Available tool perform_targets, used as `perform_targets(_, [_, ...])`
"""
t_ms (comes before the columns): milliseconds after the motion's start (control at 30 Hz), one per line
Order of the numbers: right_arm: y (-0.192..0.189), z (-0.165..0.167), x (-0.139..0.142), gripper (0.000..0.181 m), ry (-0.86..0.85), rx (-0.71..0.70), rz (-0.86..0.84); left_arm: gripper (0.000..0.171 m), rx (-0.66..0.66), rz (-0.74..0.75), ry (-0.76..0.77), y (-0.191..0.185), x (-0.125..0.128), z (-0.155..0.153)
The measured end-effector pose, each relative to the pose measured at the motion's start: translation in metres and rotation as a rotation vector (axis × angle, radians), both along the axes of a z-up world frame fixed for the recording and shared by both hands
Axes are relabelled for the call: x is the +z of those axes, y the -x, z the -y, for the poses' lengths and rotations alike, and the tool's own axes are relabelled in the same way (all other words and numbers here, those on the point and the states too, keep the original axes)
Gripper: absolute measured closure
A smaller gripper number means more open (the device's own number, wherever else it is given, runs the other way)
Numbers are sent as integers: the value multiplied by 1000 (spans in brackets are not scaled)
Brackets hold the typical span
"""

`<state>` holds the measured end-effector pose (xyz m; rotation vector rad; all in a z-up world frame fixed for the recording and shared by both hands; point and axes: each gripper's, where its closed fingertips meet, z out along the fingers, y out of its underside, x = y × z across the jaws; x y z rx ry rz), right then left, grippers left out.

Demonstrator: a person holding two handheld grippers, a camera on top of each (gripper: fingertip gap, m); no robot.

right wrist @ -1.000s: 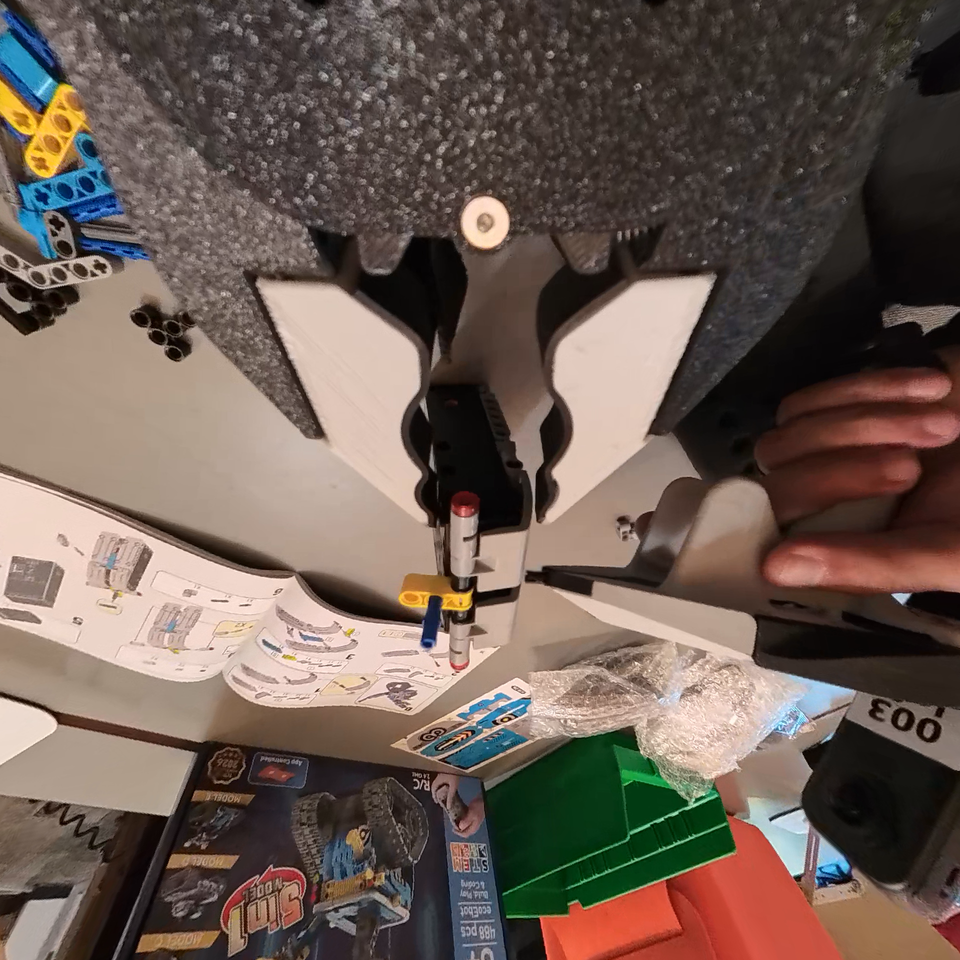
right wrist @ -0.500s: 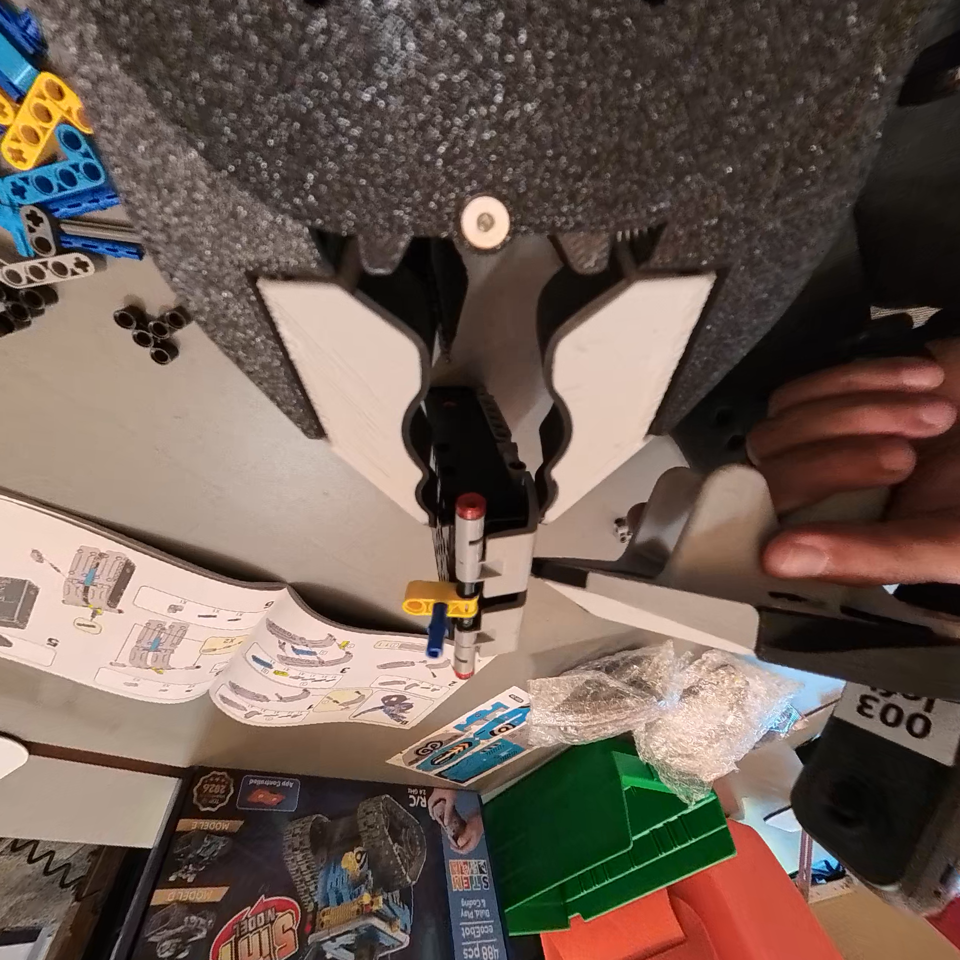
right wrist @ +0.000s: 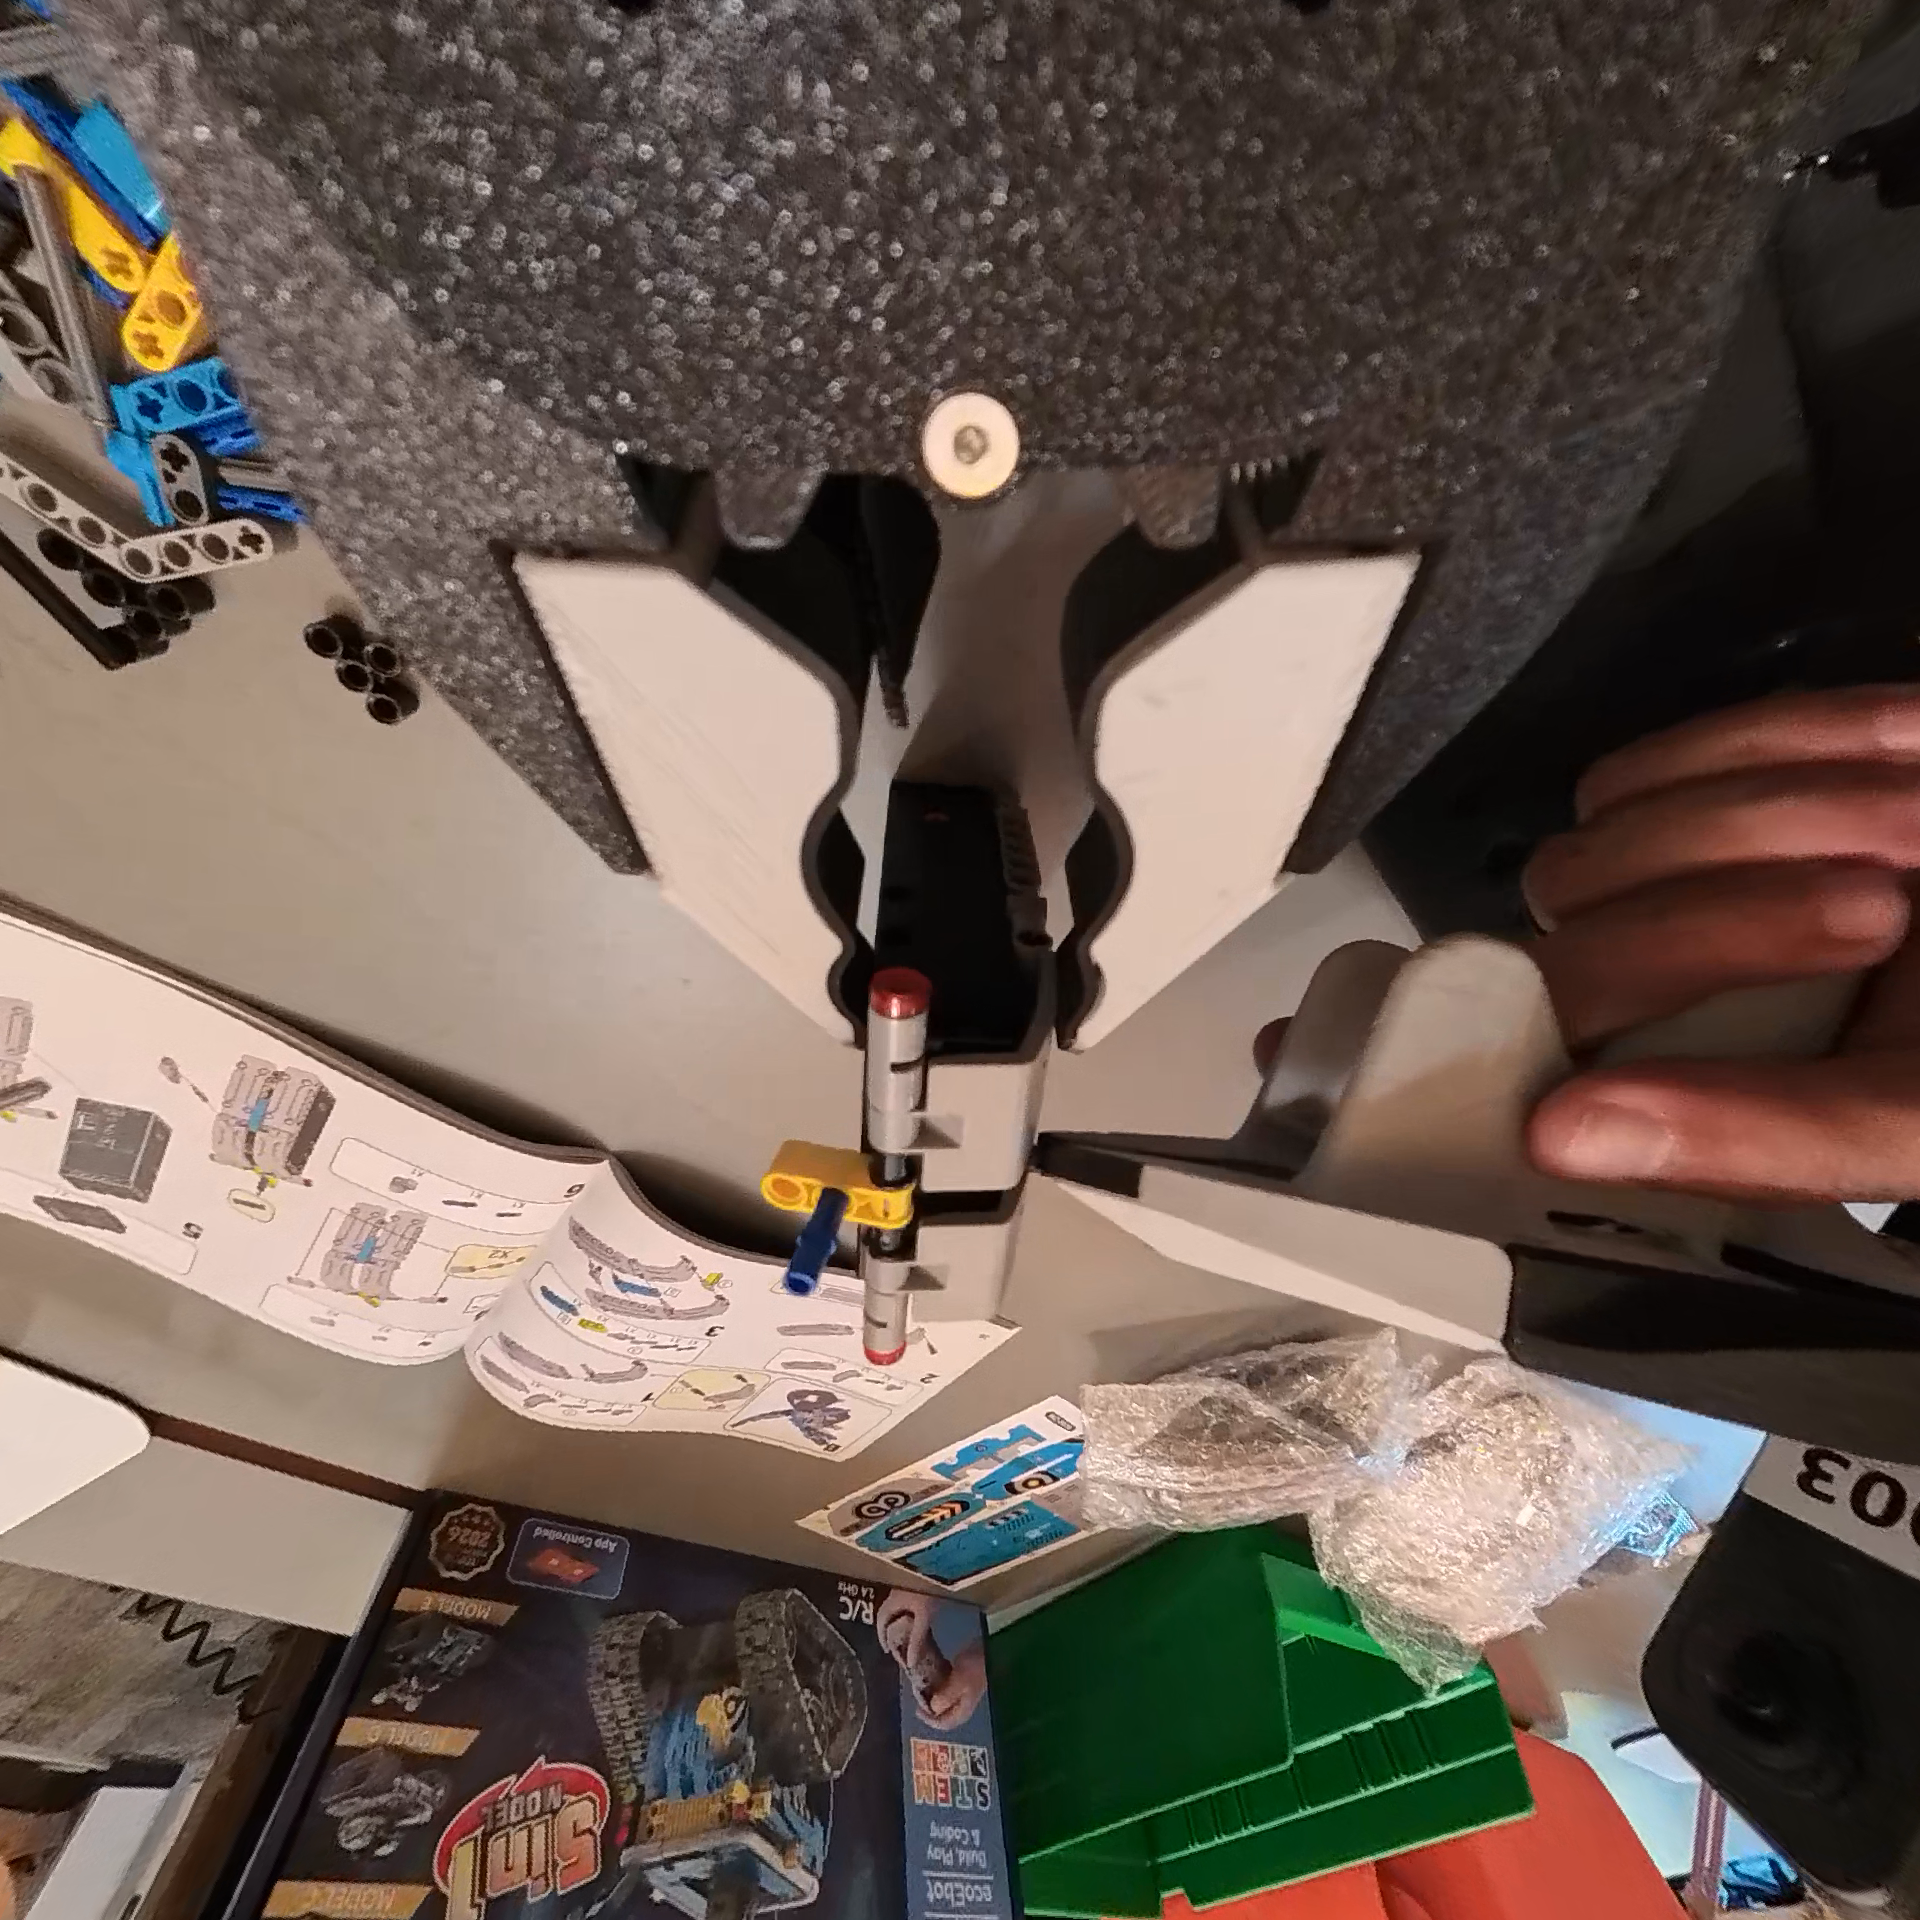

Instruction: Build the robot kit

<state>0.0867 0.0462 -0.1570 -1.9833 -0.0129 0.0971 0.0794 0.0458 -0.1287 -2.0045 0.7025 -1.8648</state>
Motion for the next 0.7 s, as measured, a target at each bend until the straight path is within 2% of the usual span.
perform_targets(233, [0, 0, 0, 148, 5, -4, 50, 170, -9, 30, 146, 0, 0, -1])
perform_targets(367, [0, -1, 0, 148, 10, -22, 110, 169, 27, 26, 73, 1, 0, -1])
perform_targets(533, [1, -1, -1, 148, 44, -5, 26, 169, 18, -19, -39, 0, 0, -2])
perform_targets(700, [-1, -3, -1, 147, 72, -7, 18, 169, 2, -22, 7, -1, -1, -4])
